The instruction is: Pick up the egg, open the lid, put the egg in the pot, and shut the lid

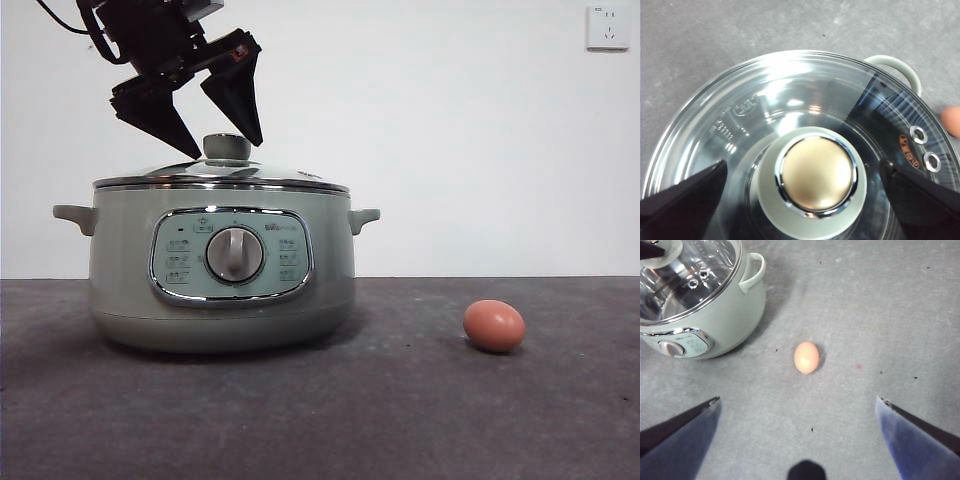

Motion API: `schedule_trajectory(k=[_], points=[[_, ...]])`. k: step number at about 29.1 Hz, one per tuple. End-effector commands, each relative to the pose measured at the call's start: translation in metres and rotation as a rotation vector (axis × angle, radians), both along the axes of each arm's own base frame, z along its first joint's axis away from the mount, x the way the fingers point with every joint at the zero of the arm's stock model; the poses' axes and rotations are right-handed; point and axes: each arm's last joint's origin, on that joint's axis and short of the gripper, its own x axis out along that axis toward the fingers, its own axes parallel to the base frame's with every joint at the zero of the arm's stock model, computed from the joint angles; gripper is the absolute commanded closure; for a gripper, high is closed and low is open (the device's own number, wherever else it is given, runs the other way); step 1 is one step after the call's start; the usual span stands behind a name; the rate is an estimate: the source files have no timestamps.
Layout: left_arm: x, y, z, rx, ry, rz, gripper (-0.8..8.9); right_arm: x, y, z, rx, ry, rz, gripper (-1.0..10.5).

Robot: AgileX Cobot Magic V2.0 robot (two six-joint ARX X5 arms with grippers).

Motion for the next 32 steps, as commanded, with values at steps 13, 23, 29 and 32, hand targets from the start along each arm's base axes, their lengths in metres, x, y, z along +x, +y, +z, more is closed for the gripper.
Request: schedule_trajectory(k=[13,23,29,32], points=[[0.0001,-0.0037,-0.0014,-0.041,0.021,-0.049,4.86,-0.0003,0.0001,0.0016,0.008,-0.005,-0.002,3.5],[-0.0014,-0.0031,-0.004,-0.035,0.055,-0.043,5.09,-0.0003,0.0001,0.0016,0.009,-0.005,-0.003,3.5],[-0.0011,-0.0032,-0.0037,-0.044,0.055,-0.036,6.73,-0.0004,0.0001,0.0016,0.01,-0.003,-0.004,3.5],[-0.0012,-0.0039,-0.0036,-0.045,0.053,-0.038,8.17,-0.0003,0.0001,0.0016,0.01,-0.004,-0.004,3.5]])
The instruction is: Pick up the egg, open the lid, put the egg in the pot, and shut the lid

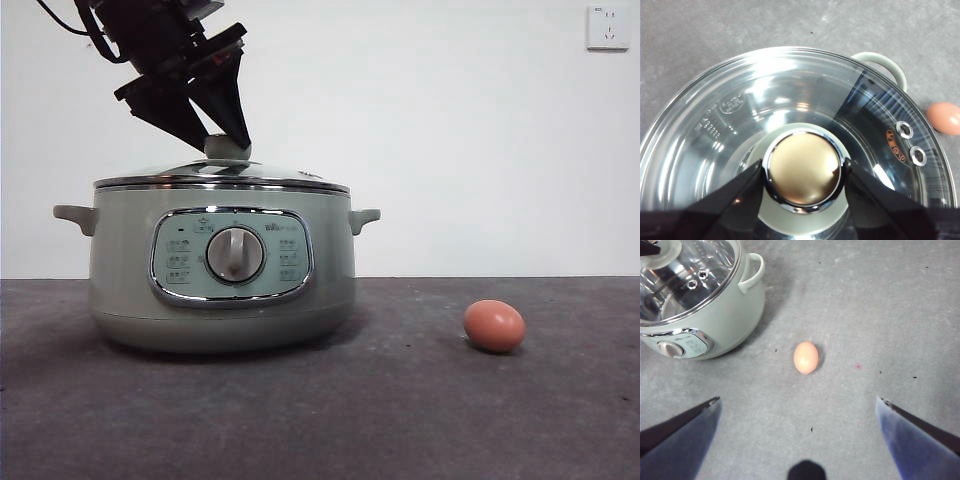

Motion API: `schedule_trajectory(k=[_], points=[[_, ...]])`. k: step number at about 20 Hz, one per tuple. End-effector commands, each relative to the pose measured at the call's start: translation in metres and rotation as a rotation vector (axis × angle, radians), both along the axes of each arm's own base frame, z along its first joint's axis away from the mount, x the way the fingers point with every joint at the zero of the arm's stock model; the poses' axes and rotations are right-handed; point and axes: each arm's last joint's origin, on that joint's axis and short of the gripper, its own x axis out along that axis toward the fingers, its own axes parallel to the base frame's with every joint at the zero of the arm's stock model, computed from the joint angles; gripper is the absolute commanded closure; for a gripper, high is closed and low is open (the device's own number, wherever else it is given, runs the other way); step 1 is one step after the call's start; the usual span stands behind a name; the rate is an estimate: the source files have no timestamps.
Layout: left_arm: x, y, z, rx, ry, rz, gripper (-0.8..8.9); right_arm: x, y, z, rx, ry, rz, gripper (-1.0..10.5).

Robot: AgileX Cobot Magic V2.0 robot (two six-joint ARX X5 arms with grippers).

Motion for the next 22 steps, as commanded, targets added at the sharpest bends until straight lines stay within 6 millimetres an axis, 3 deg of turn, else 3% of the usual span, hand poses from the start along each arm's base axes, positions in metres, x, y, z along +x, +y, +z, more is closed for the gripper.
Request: schedule_trajectory(k=[1,7,14,18,22], points=[[0.001,-0.003,-0.003,-0.017,0.02,-0.005,8.22,0.0,0.0,0.002,0.01,-0.004,-0.004,3.5],[0.003,-0.004,0.007,-0.054,-0.011,-0.02,8.21,0.0,0.0,0.002,0.009,-0.006,-0.004,3.5],[-0.005,-0.001,0.05,-0.087,-0.098,-0.021,8.21,0.006,0.0,0.0,0.009,0.01,-0.005,3.5],[-0.027,0.015,0.084,-0.121,-0.194,-0.002,8.21,0.023,0.001,-0.005,0.007,0.04,-0.005,3.5],[-0.065,0.044,0.12,-0.145,-0.282,0.046,8.21,0.054,0.004,-0.013,0.028,0.061,-0.022,3.5]])
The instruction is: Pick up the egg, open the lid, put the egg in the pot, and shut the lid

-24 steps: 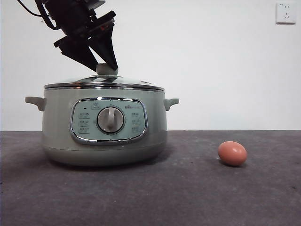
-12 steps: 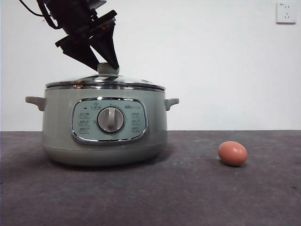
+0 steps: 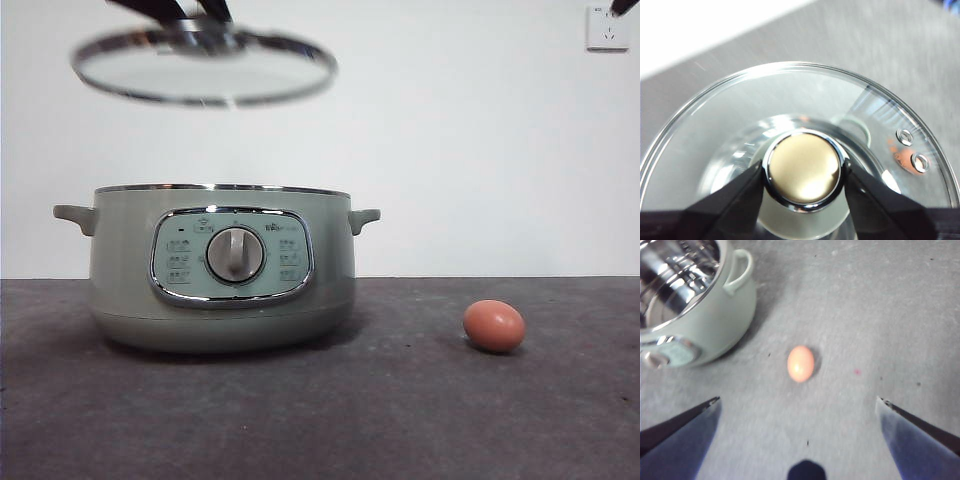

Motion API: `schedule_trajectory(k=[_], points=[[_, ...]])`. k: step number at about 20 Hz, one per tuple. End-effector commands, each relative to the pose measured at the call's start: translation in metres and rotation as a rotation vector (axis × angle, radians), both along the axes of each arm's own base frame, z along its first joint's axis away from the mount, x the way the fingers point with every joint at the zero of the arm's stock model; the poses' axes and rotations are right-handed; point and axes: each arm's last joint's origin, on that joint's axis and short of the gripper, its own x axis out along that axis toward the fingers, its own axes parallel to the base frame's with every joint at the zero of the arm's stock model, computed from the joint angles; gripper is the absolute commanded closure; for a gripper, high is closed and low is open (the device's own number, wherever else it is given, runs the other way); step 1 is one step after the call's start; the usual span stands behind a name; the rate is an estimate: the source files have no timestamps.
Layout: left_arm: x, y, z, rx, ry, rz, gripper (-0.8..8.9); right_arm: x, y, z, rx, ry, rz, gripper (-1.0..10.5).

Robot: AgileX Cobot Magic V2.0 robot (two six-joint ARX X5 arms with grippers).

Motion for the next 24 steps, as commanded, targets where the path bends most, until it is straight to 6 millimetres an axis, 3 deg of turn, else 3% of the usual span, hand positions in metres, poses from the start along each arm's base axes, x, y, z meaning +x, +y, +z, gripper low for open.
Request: schedule_trajectory(k=[1,5,10,18,22,24], points=[[-0.026,0.019,0.029,-0.036,-0.081,0.03,8.21,0.017,0.003,-0.005,0.024,0.019,0.002,3.5],[-0.069,0.05,0.049,-0.039,-0.105,0.106,8.2,0.057,0.024,-0.029,0.014,0.09,0.078,3.5],[-0.122,0.075,0.059,-0.04,-0.14,0.184,8.19,0.105,0.061,-0.079,-0.08,0.188,0.111,3.5],[-0.186,0.088,0.009,-0.056,-0.105,0.244,8.2,0.136,0.093,-0.143,-0.201,0.298,0.129,3.5],[-0.214,0.09,0.001,-0.067,-0.102,0.258,8.2,0.142,0.098,-0.159,-0.247,0.306,0.111,3.6],[-0.225,0.091,0.001,-0.073,-0.11,0.26,8.2,0.144,0.099,-0.163,-0.259,0.313,0.105,4.7]])
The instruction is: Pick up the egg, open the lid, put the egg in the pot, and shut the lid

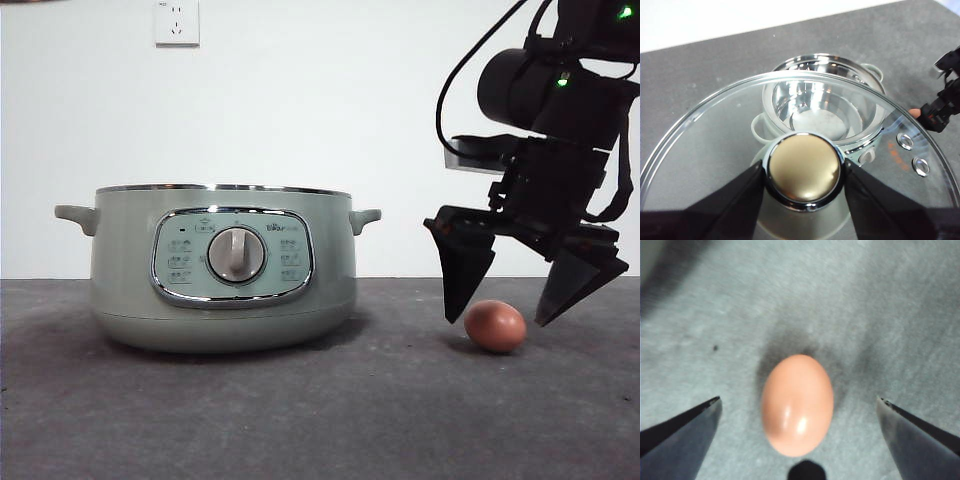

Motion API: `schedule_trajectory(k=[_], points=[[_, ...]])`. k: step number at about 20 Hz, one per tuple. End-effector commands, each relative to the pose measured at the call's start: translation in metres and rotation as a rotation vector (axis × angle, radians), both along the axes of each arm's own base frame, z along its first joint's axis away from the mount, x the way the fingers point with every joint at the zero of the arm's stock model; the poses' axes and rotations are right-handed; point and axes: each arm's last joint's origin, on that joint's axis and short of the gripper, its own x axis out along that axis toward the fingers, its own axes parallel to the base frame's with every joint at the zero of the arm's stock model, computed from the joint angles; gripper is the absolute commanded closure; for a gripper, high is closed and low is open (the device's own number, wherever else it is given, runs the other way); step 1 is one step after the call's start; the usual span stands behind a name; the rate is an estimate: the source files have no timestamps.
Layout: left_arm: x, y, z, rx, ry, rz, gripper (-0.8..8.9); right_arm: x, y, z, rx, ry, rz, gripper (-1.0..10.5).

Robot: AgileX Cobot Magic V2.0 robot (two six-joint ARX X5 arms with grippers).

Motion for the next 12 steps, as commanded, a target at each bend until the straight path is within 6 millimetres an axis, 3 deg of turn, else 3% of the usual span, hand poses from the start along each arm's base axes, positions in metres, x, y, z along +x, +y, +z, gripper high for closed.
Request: schedule_trajectory(k=[1,4,7,10,12], points=[[-0.012,0.001,0.005,-0.02,-0.053,0.003,8.2,0.003,0.002,-0.006,-0.004,0.006,-0.011,5.0],[-0.022,0.002,0.003,-0.019,-0.042,0.002,8.2,0.005,0.003,-0.011,-0.002,0.02,-0.026,5.3],[-0.028,0.002,0.003,-0.022,-0.054,0.004,8.2,0.005,0.003,-0.011,0.005,0.014,-0.033,8.3],[-0.03,0.003,0.002,-0.021,-0.042,0.004,8.2,0.006,0.003,-0.011,0.006,0.011,-0.033,8.7],[-0.031,0.003,0.001,-0.02,-0.035,0.004,8.2,0.006,0.003,-0.011,0.01,0.01,-0.031,9.6]])
